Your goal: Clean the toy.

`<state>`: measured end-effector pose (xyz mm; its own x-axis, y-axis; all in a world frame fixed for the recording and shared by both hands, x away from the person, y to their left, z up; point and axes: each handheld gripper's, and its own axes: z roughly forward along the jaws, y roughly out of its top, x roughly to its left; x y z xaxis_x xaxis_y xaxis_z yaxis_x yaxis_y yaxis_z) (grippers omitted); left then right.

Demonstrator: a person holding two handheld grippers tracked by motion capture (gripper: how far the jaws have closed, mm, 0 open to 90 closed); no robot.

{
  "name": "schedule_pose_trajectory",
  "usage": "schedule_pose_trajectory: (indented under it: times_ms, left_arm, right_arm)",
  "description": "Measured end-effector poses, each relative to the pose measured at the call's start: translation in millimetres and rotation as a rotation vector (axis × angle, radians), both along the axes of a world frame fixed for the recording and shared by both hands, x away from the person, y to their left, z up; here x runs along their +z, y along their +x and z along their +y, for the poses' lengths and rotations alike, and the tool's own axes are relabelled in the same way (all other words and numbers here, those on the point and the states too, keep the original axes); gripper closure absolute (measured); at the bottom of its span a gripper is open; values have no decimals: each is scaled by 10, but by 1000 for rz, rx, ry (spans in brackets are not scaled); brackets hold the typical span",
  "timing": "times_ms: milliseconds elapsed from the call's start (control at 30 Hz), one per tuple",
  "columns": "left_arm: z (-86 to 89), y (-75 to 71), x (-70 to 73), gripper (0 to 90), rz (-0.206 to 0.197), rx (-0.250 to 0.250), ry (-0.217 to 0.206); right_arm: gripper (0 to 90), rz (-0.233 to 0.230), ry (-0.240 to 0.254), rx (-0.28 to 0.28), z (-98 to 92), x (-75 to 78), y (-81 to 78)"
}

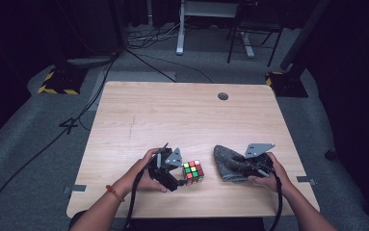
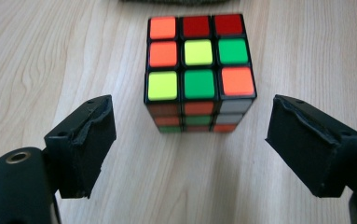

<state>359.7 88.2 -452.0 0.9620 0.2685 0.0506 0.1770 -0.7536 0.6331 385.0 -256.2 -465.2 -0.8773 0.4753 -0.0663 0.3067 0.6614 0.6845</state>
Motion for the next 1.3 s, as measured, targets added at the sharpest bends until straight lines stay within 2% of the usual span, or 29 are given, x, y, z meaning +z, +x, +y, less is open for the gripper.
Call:
schedule_pose_trajectory:
  times_ms: [133, 300, 467, 633, 733, 833, 900, 967, 1033, 1300]
  left_arm:
    - [56, -7, -74, 168, 6, 9, 24]
    - [47, 41, -110, 190, -9, 13, 44]
    - [21, 161, -165, 189, 2, 41, 35]
    - [-54, 213, -223, 185, 16, 16, 47]
    - [-90, 192, -224, 239, 33, -20, 47]
    - [-132, 134, -215, 288, 46, -56, 36]
    - [-170, 85, -213, 329, 43, -92, 50]
    - [-203, 41, -219, 327, 41, -111, 61]
    - [-222, 6, -223, 353, 53, -133, 50]
    - [-294, -142, -252, 357, 84, -186, 73]
  right_arm:
    - [450, 3, -5, -25, -49, 15, 28]
    - [309, -37, 44, -41, -57, 92, -15]
    - [294, -93, 101, -40, -45, 212, -89]
    - [299, -133, 152, -1, 24, 304, -197]
    - [306, -119, 162, 41, 153, 305, -280]
    - [310, -113, 131, 97, 333, 236, -355]
    - [311, -101, 116, 123, 434, 178, -381]
    - [311, -92, 92, 143, 514, 118, -395]
    - [311, -84, 78, 154, 566, 69, -406]
    - [320, -60, 56, 154, 599, -32, -398]
